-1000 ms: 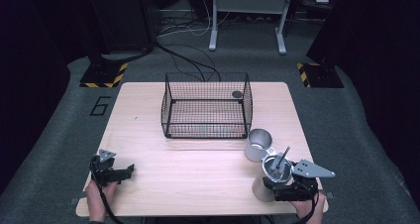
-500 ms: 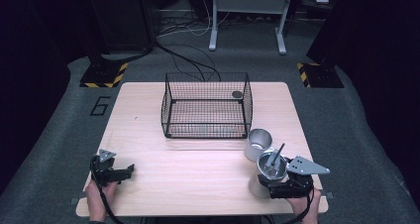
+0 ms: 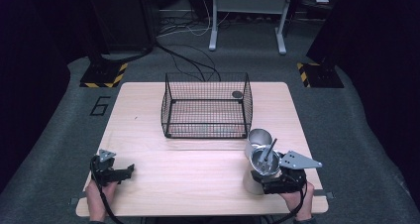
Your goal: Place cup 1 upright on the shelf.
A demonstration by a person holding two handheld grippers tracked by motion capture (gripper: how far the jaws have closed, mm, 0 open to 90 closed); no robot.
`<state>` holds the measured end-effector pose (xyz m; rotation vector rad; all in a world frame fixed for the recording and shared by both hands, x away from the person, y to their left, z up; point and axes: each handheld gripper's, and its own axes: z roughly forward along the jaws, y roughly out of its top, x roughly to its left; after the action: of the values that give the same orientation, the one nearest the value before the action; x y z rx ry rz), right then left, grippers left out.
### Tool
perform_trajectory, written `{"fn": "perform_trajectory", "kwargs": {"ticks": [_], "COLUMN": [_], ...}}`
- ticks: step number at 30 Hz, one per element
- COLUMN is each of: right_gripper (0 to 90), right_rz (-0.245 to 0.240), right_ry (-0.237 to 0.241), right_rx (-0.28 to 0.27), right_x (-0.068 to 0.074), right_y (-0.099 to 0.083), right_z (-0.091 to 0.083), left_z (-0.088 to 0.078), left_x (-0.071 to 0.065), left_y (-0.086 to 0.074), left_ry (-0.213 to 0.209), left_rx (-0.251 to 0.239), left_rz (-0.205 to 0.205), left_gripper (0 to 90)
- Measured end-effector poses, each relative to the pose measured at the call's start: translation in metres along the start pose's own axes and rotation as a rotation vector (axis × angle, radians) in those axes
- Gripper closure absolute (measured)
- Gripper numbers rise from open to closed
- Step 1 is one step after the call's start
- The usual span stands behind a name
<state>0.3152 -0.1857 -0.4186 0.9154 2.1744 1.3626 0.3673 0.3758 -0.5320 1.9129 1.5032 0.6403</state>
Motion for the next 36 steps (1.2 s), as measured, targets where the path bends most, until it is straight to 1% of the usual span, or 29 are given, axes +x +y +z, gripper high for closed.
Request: {"fn": "perform_trajectory", "kwargs": {"ticks": [2, 6, 7, 8, 10, 12, 16, 17, 25, 26, 27, 31, 32, 33, 35, 36], "right_gripper": [3.5, 3.5, 3.5, 3.5, 3.5, 3.5, 3.5, 3.5, 3.5, 3.5, 3.5, 3.5, 3.5, 3.5, 3.5, 3.5], "right_rz": [-0.006, -0.006, -0.013, -0.006, -0.017, -0.012, -0.023, -0.017, -0.021, -0.016, -0.022, -0.022, -0.015, -0.024, -0.019, -0.025], "right_ry": [0.007, 0.011, 0.018, 0.013, 0.022, 0.018, 0.026, 0.024, 0.028, 0.027, 0.03, 0.029, 0.028, 0.033, 0.034, 0.033], "right_rx": [-0.007, -0.003, 0.0, -0.003, -0.001, 0.001, 0.0, 0.0, 0.012, 0.011, 0.013, 0.01, 0.012, 0.015, 0.015, 0.011], "right_x": [0.001, 0.002, 0.003, 0.003, 0.004, 0.005, 0.006, 0.007, 0.008, 0.009, 0.008, 0.008, 0.009, 0.008, 0.009, 0.008], "right_y": [0.003, 0.009, 0.011, 0.012, 0.015, 0.018, 0.024, 0.025, 0.037, 0.038, 0.039, 0.045, 0.046, 0.047, 0.05, 0.051], "right_z": [0.003, 0.007, 0.008, 0.009, 0.011, 0.014, 0.019, 0.02, 0.03, 0.031, 0.032, 0.035, 0.035, 0.035, 0.036, 0.037], "left_z": [0.0, 0.0, 0.0, 0.0, 0.0, 0.0, 0.0, 0.0, 0.0, 0.0, 0.0, 0.0, 0.0, 0.0, 0.0, 0.0], "left_x": [0.0, 0.0, 0.0, 0.0, 0.0, 0.0, 0.0, 0.0, 0.0, 0.0, 0.0, 0.0, 0.0, 0.0, 0.0, 0.0], "left_y": [0.0, 0.0, 0.0, 0.0, 0.0, 0.0, 0.0, 0.0, 0.0, 0.0, 0.0, 0.0, 0.0, 0.0, 0.0, 0.0], "left_ry": [0.0, 0.0, 0.001, 0.001, 0.001, 0.0, 0.001, 0.001, 0.0, 0.0, 0.0, 0.001, 0.001, 0.0, 0.0, 0.0], "left_rx": [-0.002, -0.001, -0.003, -0.001, -0.003, 0.0, -0.004, -0.002, 0.0, 0.0, 0.0, -0.002, -0.002, 0.0, 0.0, 0.0], "left_rz": [0.001, 0.0, 0.002, 0.001, 0.002, 0.0, 0.003, 0.002, -0.001, 0.0, 0.0, 0.001, 0.001, -0.001, 0.0, 0.0], "left_gripper": [1.1, 1.1, 1.1, 1.1, 1.1, 1.1, 1.1, 1.1, 1.1, 1.1, 1.1, 1.1, 1.1, 1.1, 1.1, 1.1]}}
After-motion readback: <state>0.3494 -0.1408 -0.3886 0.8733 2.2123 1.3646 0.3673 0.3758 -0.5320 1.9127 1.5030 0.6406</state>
